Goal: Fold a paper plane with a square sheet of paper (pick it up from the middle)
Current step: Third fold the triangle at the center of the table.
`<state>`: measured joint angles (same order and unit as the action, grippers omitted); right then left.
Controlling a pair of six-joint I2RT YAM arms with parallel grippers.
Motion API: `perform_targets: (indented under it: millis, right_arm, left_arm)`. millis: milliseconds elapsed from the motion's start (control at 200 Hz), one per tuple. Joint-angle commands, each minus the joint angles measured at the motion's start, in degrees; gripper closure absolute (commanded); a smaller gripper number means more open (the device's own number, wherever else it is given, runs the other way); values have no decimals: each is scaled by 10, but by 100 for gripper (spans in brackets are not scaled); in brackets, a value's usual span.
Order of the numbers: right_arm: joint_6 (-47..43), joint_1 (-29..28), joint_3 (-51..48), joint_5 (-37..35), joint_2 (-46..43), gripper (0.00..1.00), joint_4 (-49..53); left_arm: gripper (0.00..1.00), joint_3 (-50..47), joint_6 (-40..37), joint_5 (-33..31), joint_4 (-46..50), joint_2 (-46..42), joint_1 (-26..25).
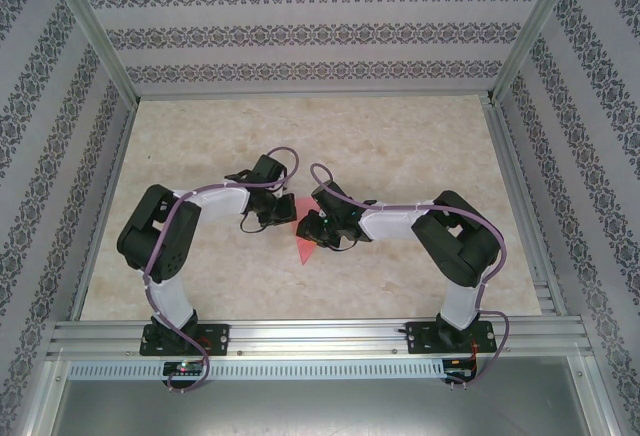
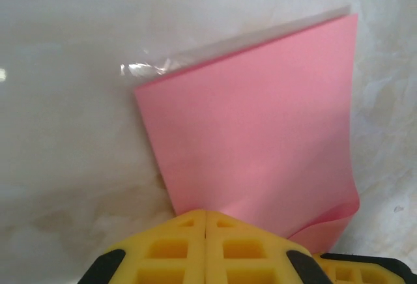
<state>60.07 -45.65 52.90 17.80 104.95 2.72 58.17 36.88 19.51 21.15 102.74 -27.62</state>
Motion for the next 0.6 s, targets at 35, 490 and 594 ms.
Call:
perform_targets:
  millis: [35,490,594]
  right_arm:
    - [-7,0,-5,-15,11,69,13]
    - [-14,5,-19,-8,7,63,7]
    - [-16,6,-23,-8,6,68,7]
  left_arm:
    - [93,-16,16,-17,13,-64,33]
    - [90,-57,18,46,-13,-114,42]
    - [90,-66,21,58,-21,-118,40]
